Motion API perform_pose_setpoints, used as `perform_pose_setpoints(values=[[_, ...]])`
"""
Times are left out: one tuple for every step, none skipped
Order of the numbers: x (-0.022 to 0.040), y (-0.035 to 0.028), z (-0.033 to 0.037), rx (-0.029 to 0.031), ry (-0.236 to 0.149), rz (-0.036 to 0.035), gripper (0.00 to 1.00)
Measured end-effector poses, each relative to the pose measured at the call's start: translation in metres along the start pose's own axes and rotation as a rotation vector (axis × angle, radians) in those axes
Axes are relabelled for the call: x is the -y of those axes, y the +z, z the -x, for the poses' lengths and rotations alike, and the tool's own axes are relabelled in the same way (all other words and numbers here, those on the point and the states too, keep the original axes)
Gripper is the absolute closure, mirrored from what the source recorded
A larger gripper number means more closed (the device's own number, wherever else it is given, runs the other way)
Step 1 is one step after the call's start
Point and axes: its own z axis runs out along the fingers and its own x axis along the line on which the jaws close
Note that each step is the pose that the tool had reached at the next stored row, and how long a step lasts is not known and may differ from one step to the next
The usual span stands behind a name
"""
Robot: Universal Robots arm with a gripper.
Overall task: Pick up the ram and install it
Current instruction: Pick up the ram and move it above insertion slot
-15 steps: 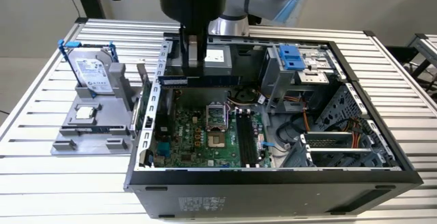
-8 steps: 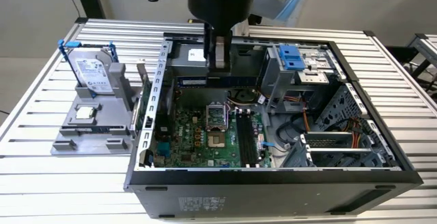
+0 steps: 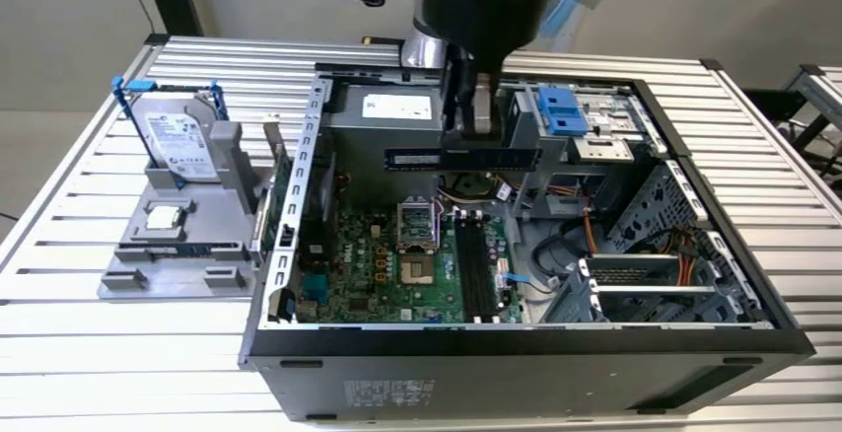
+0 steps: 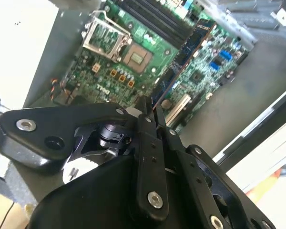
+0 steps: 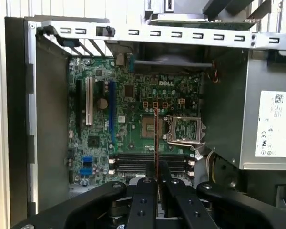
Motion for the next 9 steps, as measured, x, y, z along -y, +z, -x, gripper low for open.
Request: perform_pose_setpoints(values=[[0.0045,0.0000,0.0002,0.0000,0.000,0.0000,1.00],[0.0092,0.0001,0.0005,0.0001,0.000,0.0000,1.00],[0.0135,0.0002,0.0008,0.0001,0.000,0.0000,1.00],[0.0183,0.0004,0.0014,0.0001,0.000,0.0000,1.00],[0.0228,0.0006,0.0024,0.0001,0.000,-0.0001,1.00],[0.0271,0.0009,0.0038,0.0002,0.000,0.0000,1.00],[0.0308,0.0011,0.0054,0.0001,0.000,0.0000,1.00],[0.0345,0.0015,0.0071,0.0001,0.000,0.0000,1.00],[0.0378,0.0019,0.0089,0.0001,0.000,0.0000,1.00]])
